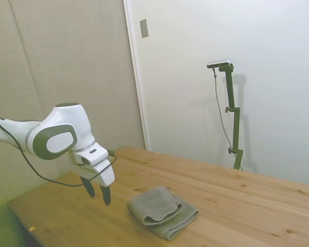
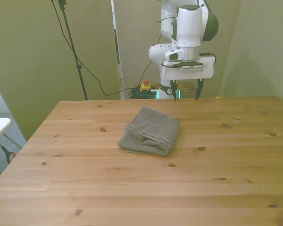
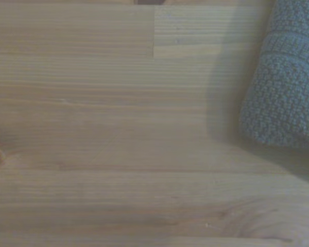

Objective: Unfold the towel

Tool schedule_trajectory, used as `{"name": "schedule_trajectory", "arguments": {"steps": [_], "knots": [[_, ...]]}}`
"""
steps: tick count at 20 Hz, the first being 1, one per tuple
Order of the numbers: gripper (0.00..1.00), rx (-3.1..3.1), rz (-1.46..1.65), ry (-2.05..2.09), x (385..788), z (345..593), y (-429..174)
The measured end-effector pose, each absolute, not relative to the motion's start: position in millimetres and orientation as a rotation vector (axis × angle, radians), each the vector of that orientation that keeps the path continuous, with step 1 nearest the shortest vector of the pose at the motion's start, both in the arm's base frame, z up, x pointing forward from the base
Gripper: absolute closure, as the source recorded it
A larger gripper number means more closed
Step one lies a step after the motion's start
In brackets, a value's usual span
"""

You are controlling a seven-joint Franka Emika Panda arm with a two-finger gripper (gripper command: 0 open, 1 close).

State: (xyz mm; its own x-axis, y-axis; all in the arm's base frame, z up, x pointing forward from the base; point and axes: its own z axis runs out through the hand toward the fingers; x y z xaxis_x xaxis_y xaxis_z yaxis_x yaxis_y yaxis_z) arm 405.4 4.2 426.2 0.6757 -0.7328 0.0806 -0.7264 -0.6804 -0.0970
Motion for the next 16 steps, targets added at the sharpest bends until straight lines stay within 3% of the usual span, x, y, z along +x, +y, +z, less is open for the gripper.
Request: {"name": "schedule_trajectory", "arguments": {"steps": [4,10,16], "knots": [[0.00,-2.818,-0.196,1.248,408.7,431.9,-10.4],[0.00,-2.674,-0.248,1.453,423.1,458.1,-121.6],[0.00,-2.546,-0.199,1.514,417.4,449.6,-192.3]]}}
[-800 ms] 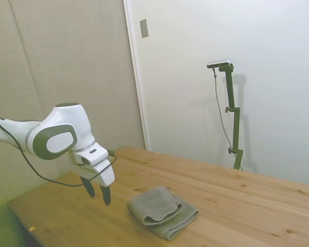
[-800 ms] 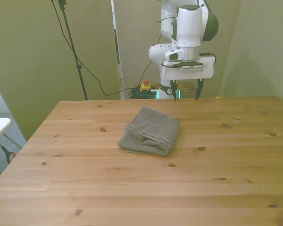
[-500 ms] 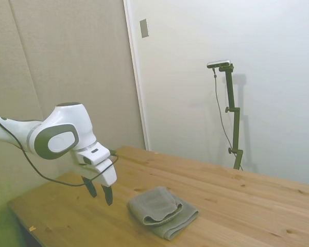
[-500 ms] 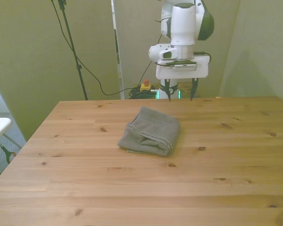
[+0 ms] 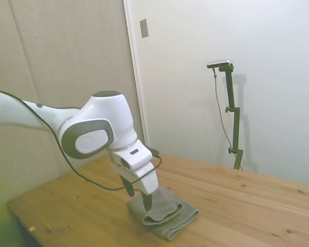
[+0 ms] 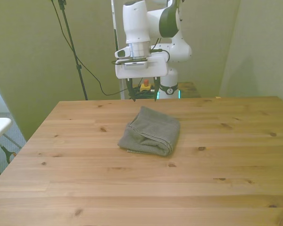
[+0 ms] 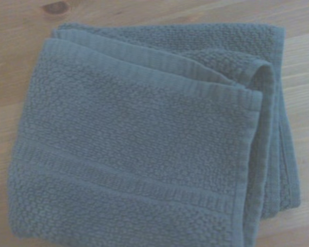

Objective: Unfold the towel

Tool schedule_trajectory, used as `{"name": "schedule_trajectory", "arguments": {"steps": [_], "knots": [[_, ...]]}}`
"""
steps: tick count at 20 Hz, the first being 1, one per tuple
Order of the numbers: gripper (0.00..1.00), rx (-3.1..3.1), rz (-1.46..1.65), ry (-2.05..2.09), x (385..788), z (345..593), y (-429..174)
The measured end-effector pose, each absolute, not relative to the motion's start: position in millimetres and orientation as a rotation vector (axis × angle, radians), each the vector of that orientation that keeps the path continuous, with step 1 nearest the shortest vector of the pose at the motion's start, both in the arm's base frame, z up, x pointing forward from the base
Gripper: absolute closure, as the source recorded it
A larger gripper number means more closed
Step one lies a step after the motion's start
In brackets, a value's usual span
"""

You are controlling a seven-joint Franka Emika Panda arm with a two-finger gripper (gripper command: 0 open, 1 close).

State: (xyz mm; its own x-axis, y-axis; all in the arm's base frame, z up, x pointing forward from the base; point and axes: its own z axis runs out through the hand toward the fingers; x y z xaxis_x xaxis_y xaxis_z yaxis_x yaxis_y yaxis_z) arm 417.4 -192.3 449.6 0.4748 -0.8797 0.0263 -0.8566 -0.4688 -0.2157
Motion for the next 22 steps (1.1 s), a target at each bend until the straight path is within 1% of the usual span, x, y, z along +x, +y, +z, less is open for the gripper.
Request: {"name": "schedule_trajectory", "arguments": {"steps": [4,7,12,17,18,22], "knots": [[0.00,-2.487,-0.164,1.518,410.3,437.2,-222.1],[0.00,-2.450,-0.139,1.503,411.2,425.5,-233.5],[0.00,-2.404,-0.096,1.449,416.0,403.8,-235.1],[0.00,-2.365,-0.101,1.377,419.4,395.0,-233.3],[1.00,-2.363,-0.101,1.364,419.9,393.2,-233.1],[1.00,-2.356,-0.088,1.336,421.8,382.7,-233.0]]}}
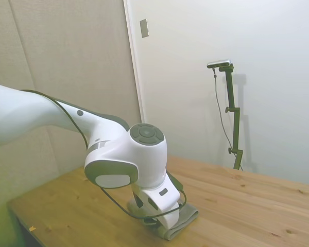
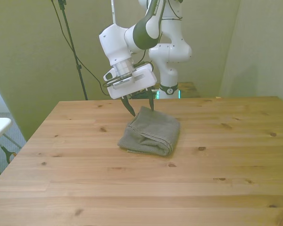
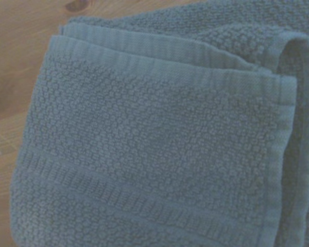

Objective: Unfold the towel

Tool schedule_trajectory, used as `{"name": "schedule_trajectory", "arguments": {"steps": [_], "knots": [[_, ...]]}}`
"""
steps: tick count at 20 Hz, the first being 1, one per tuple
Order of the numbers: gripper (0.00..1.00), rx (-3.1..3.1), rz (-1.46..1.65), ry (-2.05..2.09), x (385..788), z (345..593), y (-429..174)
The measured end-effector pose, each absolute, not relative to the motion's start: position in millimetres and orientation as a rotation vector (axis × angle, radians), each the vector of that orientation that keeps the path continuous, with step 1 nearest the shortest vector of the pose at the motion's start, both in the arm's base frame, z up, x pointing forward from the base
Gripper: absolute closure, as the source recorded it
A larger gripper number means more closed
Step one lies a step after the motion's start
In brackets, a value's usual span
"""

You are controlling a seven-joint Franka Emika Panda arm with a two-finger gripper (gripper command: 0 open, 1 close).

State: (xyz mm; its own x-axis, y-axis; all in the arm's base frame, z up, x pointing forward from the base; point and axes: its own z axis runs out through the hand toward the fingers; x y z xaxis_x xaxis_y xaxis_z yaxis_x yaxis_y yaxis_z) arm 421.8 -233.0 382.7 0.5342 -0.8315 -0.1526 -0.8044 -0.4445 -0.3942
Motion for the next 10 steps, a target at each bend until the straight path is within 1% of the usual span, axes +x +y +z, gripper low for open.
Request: {"name": "schedule_trajectory", "arguments": {"steps": [3,10], "knots": [[1.00,-2.361,-0.073,1.334,422.8,376.7,-233.3],[1.00,-2.350,-0.080,1.311,424.3,374.1,-232.6]]}}
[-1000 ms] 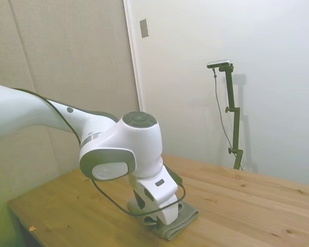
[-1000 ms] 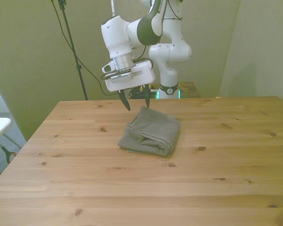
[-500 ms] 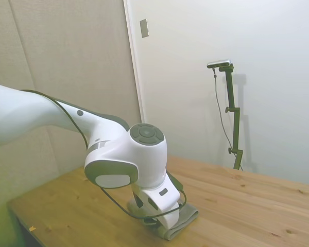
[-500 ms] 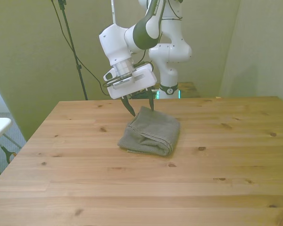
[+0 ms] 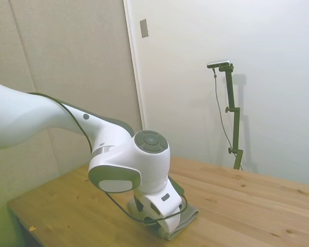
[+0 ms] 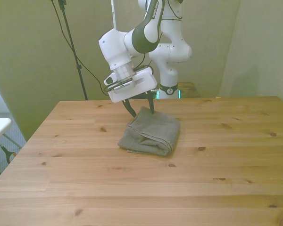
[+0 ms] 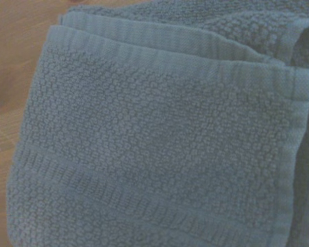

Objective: Unfold the towel

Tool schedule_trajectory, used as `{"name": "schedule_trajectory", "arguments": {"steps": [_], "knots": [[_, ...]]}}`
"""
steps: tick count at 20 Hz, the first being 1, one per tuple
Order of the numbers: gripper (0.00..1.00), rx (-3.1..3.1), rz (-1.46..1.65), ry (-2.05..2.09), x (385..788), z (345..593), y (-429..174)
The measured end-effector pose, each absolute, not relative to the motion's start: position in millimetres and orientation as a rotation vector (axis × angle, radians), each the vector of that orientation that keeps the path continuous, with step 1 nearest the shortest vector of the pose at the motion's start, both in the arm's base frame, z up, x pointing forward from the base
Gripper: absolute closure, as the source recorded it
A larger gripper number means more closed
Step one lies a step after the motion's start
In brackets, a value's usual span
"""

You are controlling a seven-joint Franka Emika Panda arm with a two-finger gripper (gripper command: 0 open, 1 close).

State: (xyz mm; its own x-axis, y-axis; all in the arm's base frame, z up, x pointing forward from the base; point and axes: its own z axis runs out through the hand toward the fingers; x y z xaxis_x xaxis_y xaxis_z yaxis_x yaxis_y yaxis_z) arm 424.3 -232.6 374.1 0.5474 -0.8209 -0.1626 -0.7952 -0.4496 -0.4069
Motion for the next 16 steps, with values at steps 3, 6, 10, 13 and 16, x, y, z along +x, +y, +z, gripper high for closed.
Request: {"name": "schedule_trajectory", "arguments": {"steps": [3,6,10,13,16], "knots": [[1.00,-2.350,-0.081,1.309,424.5,374.2,-232.4],[1.00,-2.351,-0.082,1.308,424.6,374.4,-232.5],[1.00,-2.352,-0.084,1.306,424.9,374.8,-232.6],[1.00,-2.353,-0.090,1.305,426.0,376.9,-233.4],[1.00,-2.355,-0.110,1.298,429.9,384.4,-235.5]]}}
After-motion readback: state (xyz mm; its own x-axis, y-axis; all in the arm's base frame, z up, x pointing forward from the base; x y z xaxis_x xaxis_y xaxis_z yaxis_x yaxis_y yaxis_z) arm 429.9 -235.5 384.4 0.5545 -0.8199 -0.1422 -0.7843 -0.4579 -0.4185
